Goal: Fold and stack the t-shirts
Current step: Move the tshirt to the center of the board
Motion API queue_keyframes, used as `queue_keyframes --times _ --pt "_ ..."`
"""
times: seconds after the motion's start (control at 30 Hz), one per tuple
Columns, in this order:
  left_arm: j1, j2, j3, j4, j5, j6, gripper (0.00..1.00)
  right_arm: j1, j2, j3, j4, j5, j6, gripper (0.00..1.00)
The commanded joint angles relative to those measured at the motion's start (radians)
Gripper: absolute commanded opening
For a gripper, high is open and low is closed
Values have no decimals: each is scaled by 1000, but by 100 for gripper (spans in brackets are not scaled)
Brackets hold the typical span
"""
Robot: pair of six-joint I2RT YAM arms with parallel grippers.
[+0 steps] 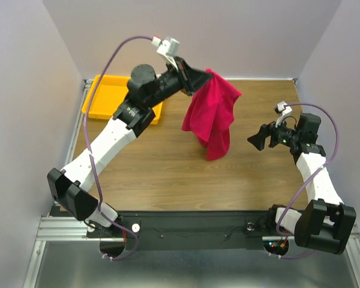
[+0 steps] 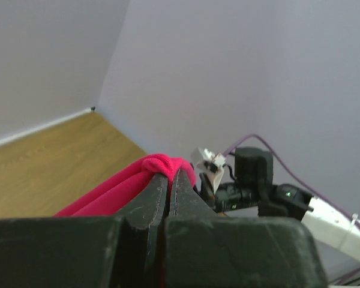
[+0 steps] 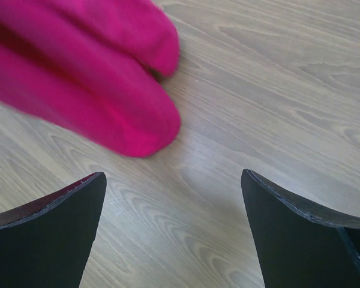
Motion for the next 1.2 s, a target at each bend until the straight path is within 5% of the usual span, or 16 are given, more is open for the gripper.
queue_keyframes --times 0.0,0.03,0.13,0.3,0.5,0.7,0.93,1.17 --pt "-50 -81 -147 116 -38 40 0 -20 -23 -3 28 19 -6 100" --pt "-54 -81 -180 115 -38 41 4 -21 -23 -3 28 20 -7 100" --pt "-70 -74 -286 72 -75 93 57 -31 -21 -4 28 20 -7 100" --pt "-93 -163 -399 -14 -354 253 82 -40 -21 -15 30 8 -18 100" --pt "-91 -323 -566 -25 -536 345 91 -40 -18 -56 18 -174 -118 100" --pt "-91 -510 -839 -23 -530 195 91 -31 23 -46 -103 -300 -280 100" --pt "-91 -692 -1138 13 -512 -40 91 113 153 98 -310 -167 -344 96" --pt "-91 -731 -1189 9 -511 -124 91 353 196 191 -343 -41 -264 94"
